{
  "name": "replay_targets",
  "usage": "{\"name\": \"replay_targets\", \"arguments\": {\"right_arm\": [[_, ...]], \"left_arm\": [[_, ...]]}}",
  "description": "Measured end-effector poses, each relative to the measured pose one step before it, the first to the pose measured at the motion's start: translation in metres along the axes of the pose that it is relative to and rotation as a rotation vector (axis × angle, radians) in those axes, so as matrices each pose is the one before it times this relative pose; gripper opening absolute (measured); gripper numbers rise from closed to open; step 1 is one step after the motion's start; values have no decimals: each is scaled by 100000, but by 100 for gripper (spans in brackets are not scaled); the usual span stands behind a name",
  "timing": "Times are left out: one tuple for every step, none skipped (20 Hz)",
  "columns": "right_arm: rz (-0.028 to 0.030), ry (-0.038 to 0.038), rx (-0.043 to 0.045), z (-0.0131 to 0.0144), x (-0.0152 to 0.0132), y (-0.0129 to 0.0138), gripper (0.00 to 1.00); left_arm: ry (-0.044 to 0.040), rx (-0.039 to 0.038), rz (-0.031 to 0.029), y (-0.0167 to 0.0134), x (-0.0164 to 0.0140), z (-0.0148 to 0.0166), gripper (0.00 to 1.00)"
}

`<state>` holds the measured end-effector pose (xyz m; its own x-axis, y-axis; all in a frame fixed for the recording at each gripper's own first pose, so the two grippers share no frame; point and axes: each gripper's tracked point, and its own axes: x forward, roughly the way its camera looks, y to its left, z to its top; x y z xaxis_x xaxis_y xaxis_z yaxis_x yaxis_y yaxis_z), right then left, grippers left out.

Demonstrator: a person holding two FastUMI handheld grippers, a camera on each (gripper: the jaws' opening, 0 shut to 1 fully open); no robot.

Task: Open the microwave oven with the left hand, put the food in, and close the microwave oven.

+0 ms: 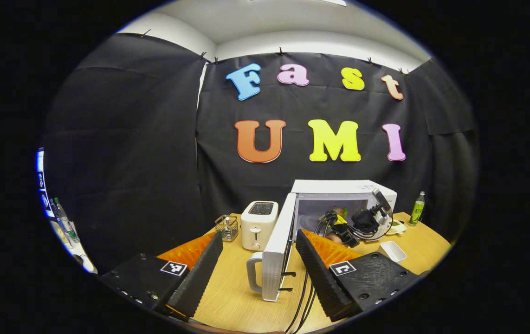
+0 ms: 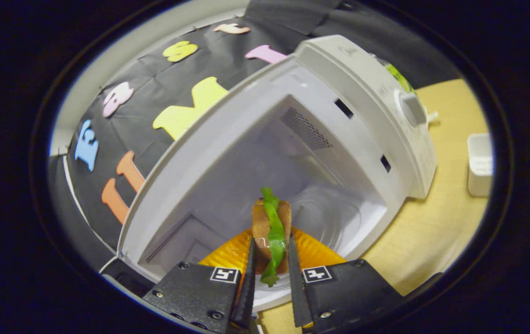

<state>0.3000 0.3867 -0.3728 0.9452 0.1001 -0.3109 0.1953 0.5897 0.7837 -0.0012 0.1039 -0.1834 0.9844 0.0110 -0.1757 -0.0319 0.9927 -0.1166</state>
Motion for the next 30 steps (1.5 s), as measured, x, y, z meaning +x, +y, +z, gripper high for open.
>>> {"name": "replay_targets", "arguments": {"right_arm": [[-695,1272,2525,-352,107,-439,39],[-833,2137,-15,-436,268,-338,32],[-292,1079,-1029,-265,-90,-103,41],[282,581,-681,-22,65,23,35],[206,-26,-873,-14,85,106,36],[139,-146,-1340,35,6,-57,43],[-216,-403,-1568,-126,-8,-211,44],[-642,-703,-362,50,-45,-187,45],[-917,-736,-777,180,160,-8,40],[-952,-917,-2416,72,129,-157,41],[-99,-833,-2841,-13,11,-87,45],[476,-685,-2840,120,109,82,52],[-91,-1185,-3145,91,-128,-272,47],[-453,-1733,-3714,115,93,-218,47],[-842,-1654,-3430,160,81,-213,57],[-755,-1301,-3394,170,-22,-99,59],[-573,-945,-3451,54,-19,-154,51],[-725,-938,-4057,93,-51,-274,65],[-736,-1260,-4050,114,-61,-311,69],[-1181,-1317,-3632,102,-8,-349,71],[-1758,-943,-3562,-53,-280,-351,75],[-1389,97,-2655,-33,182,-487,77],[437,-54,-1891,-52,-32,9,68],[685,-1124,-2000,250,3,31,82],[3,-1266,-3388,208,-141,-123,83],[249,-943,-4080,111,-69,-190,84],[994,-620,-3255,61,-240,8,87],[1279,-927,-2887,174,-363,31,82],[1542,-1647,-2632,383,-479,41,85],[1591,-1993,-2080,538,-529,-24,89]], "left_arm": [[254,46,283,23,48,-28,95],[-70,91,311,97,116,59,95],[132,-191,332,122,65,81,95],[-93,-399,-215,-116,192,112,95],[-342,-468,-434,-191,-198,7,95],[-255,-364,-400,-97,-42,184,95],[186,9,-140,-3,-133,-100,95],[228,422,258,-64,42,-54,95],[72,548,718,156,-9,-72,95],[912,375,1486,307,8,-99,95],[1045,776,1489,303,-113,-220,95],[180,1003,697,6,-67,1,95],[-10,1132,639,-61,-133,73,95],[587,861,1233,334,-96,-12,95],[349,377,792,183,46,-40,95],[256,148,742,255,-115,-102,95],[1177,-110,1104,286,98,-231,95],[2106,-63,1209,551,-85,-463,95],[1472,-285,1379,495,-54,-186,94],[440,-318,1397,579,54,-9,94],[525,-592,1671,712,-182,-39,94],[229,-410,1014,515,-105,22,94],[-398,-157,516,356,-374,160,94],[-885,40,408,262,-226,351,94],[-806,78,283,520,-464,163,94],[-639,-14,317,387,-298,187,94],[-476,-169,474,392,-125,-55,94],[-517,-248,495,402,-101,34,94],[-597,-402,646,489,-89,-144,94],[-619,-357,603,647,-80,-109,94]]}}
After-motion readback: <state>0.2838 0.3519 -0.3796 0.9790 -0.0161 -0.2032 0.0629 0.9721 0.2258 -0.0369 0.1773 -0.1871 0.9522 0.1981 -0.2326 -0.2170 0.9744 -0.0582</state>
